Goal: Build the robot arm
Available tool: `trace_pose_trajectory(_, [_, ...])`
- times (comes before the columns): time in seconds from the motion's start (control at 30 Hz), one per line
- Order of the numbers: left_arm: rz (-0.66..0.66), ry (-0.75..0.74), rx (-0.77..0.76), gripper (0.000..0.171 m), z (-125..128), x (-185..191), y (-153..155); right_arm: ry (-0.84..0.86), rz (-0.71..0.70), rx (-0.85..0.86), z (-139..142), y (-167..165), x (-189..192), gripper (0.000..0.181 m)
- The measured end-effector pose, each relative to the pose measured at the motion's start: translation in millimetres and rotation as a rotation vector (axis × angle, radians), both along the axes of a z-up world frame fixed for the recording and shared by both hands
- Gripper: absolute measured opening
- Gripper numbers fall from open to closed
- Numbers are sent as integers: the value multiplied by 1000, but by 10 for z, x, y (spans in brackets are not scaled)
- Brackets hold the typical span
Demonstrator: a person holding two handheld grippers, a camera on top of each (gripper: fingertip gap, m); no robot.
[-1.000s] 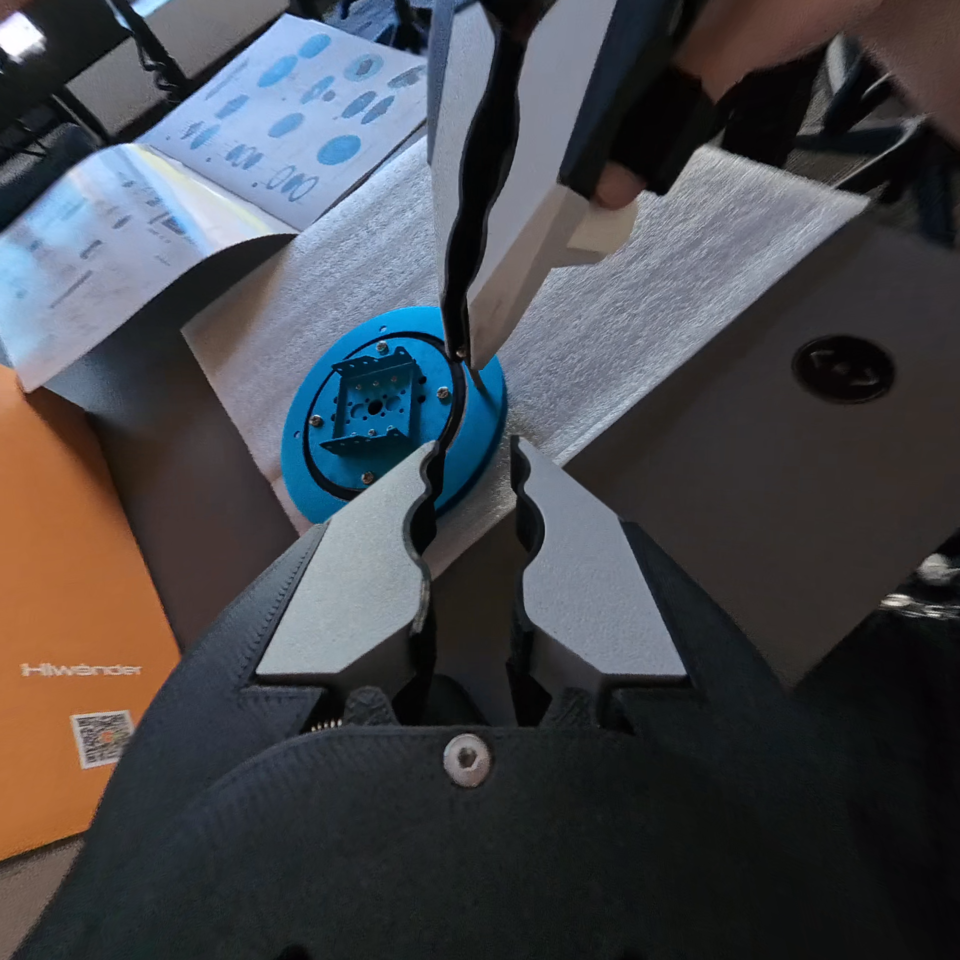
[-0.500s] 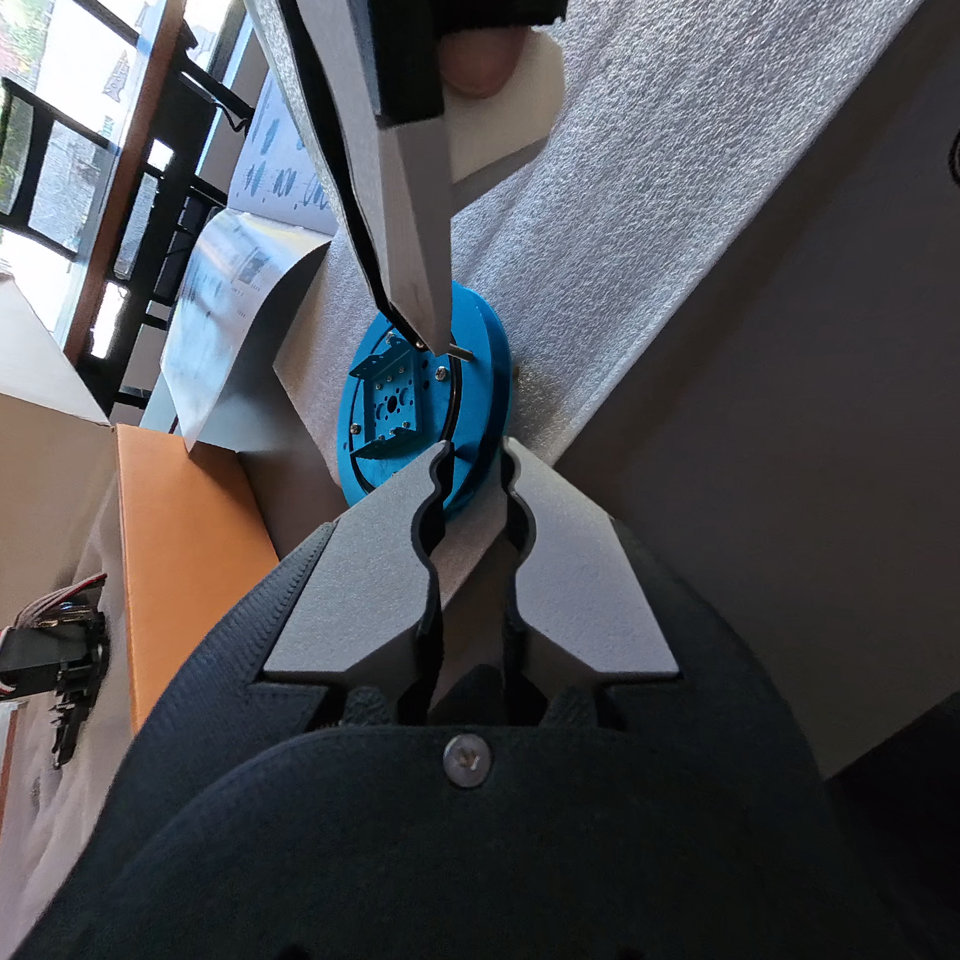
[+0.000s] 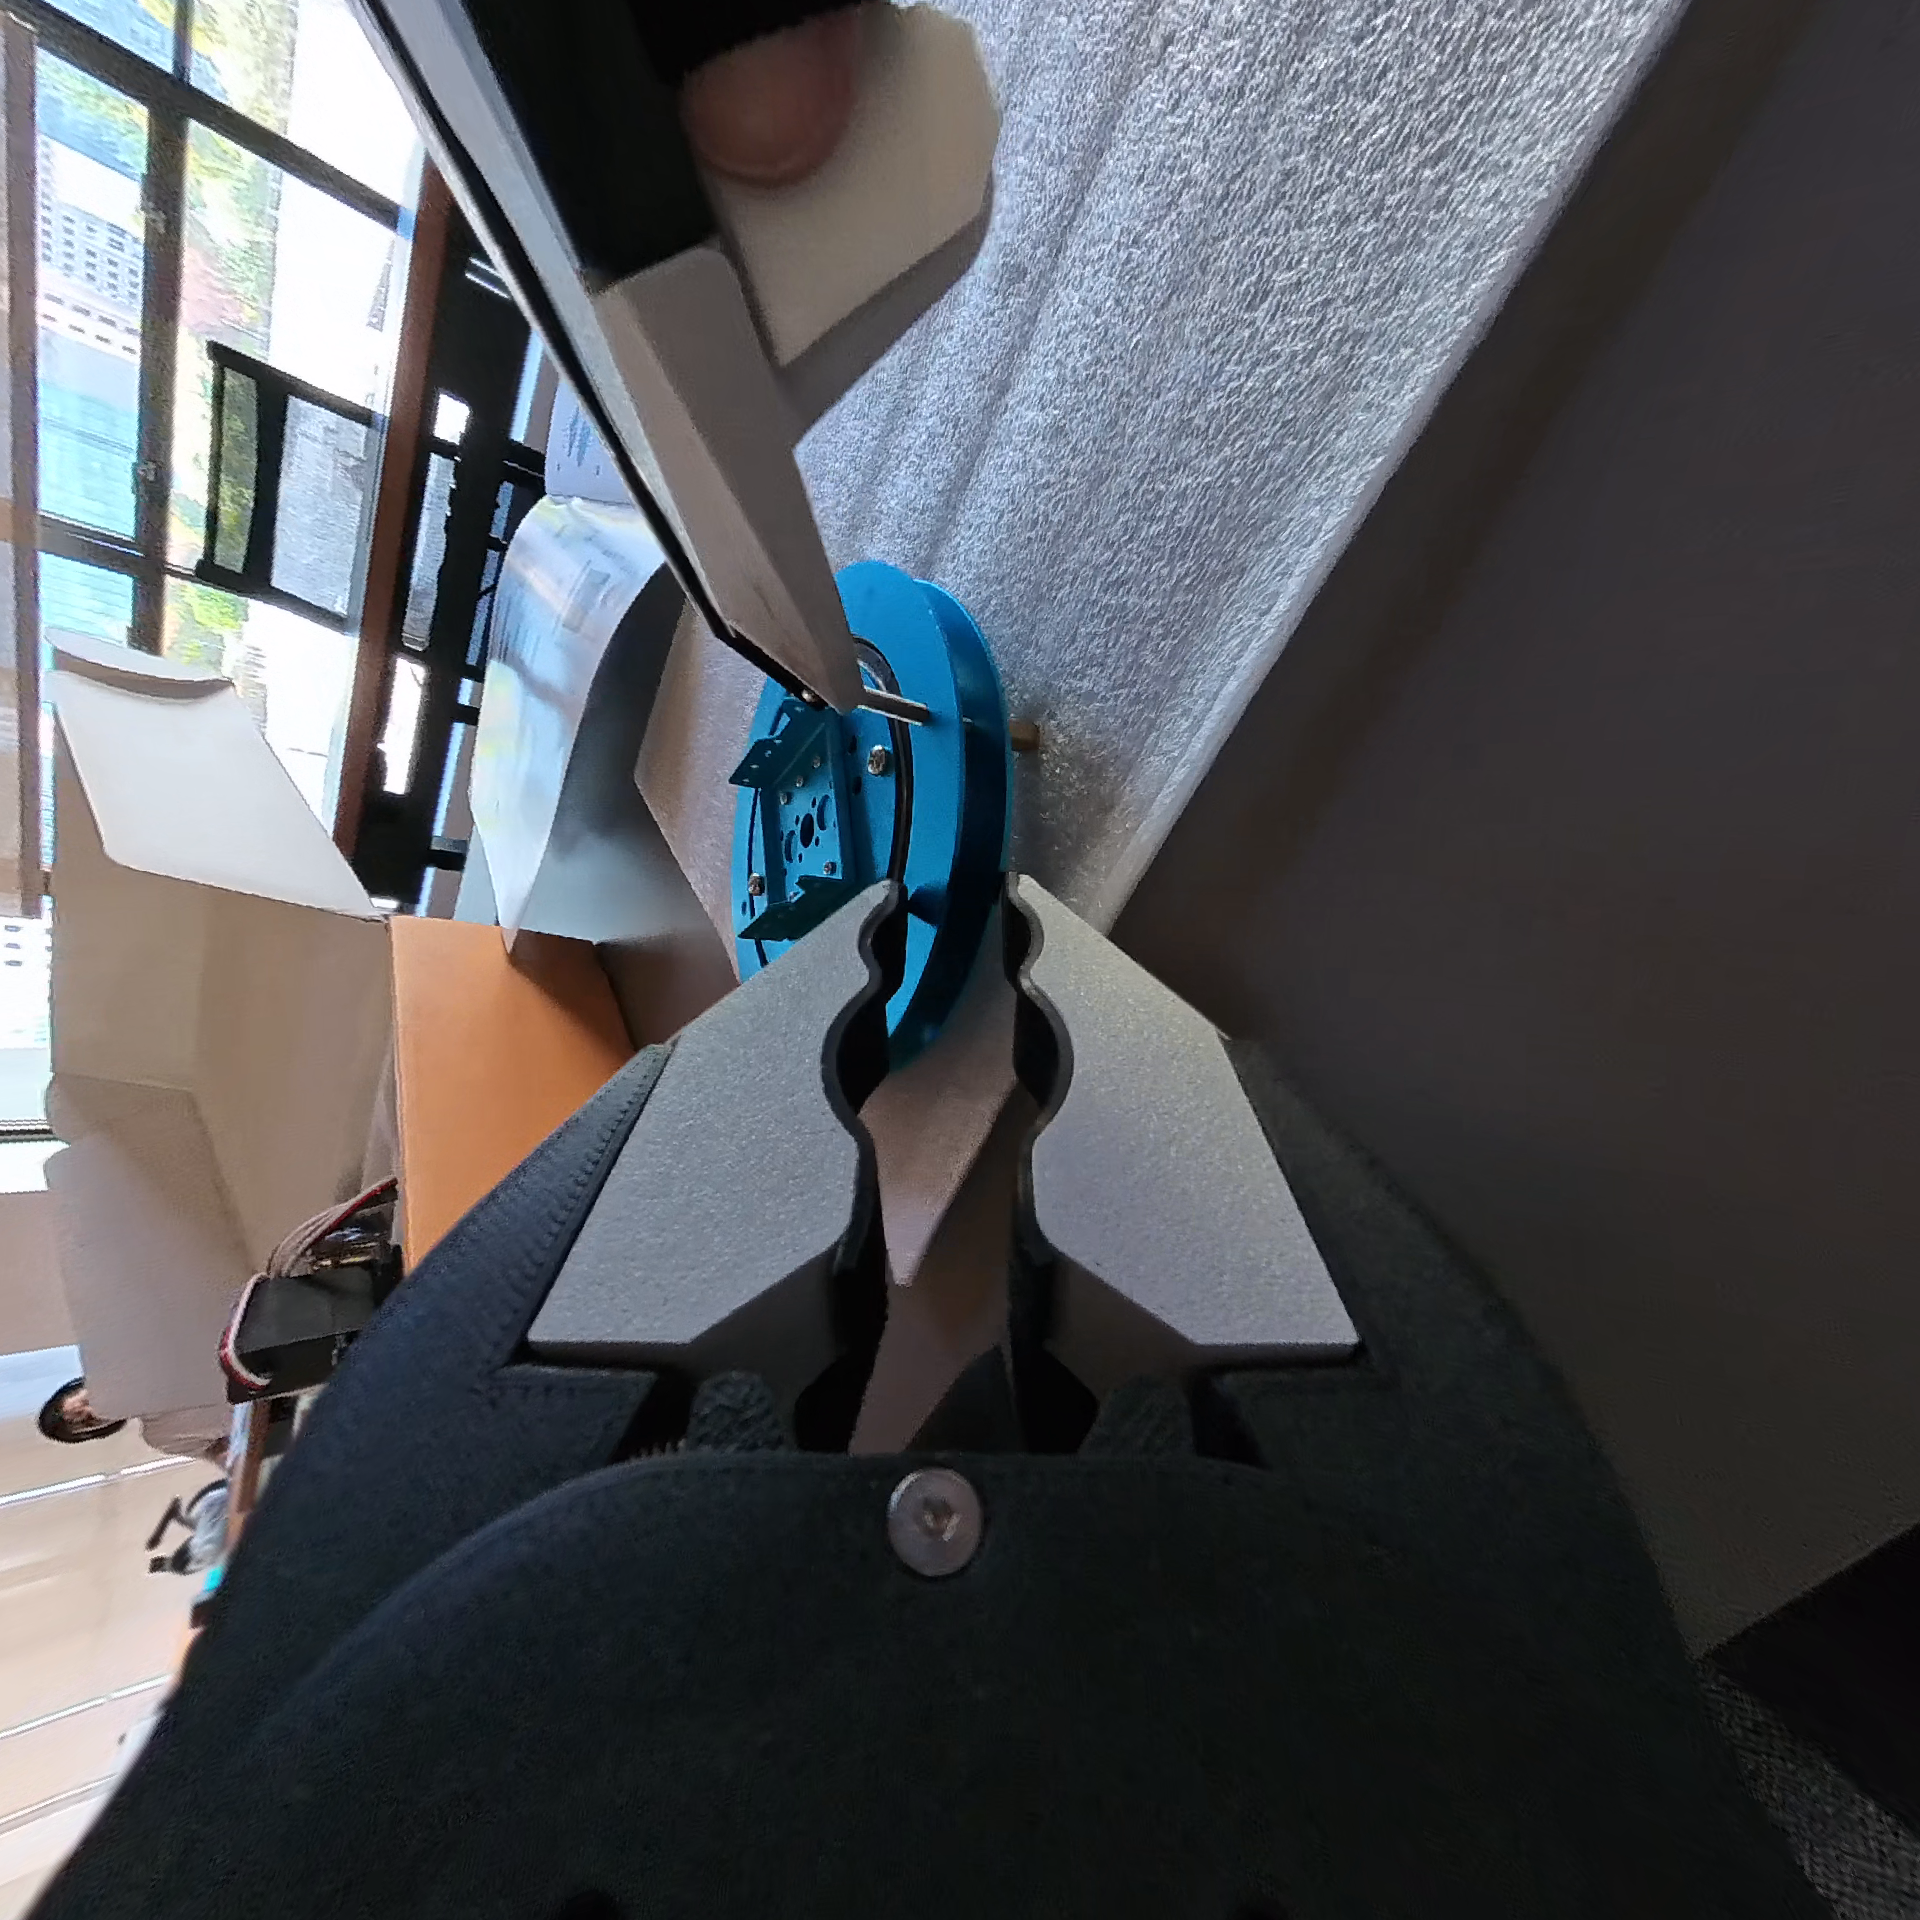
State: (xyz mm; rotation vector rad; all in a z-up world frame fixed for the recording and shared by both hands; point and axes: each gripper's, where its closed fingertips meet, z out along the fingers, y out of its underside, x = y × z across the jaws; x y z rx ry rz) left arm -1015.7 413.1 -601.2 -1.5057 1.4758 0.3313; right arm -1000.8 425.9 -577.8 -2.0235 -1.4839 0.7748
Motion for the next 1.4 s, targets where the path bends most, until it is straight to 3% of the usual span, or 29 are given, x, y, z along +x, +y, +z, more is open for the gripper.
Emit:
trace_pose_trajectory(0.27, [-10, 1, -1, 8, 5, 35, -20, -17, -3, -7, -1, 17, 2, 5])
trace_pose_trajectory(0.37, [-4, -10, 24, 16, 39, 42, -5, -34, -8, -9, -18, 22, 4, 5])
trace_pose_trajectory(0.77, [-9, -92, -60, 17, 53, 23, -52, 33, -93, -128, -17, 55, 17, 5])
trace_pose_trajectory(1.0, [58, -311, -264, 29, 193, -127, -47, 29, -81, -137, -16, 26, 1, 5])
trace_pose_trajectory(1.17, [187, -494, -522, 63, 187, -292, -13, 38, -78, -145, -16, 17, -4, 5])
trace_pose_trajectory(1.4, [313, -528, -629, 71, 5, -382, 80, 39, -84, -145, -16, 21, 2, 5])
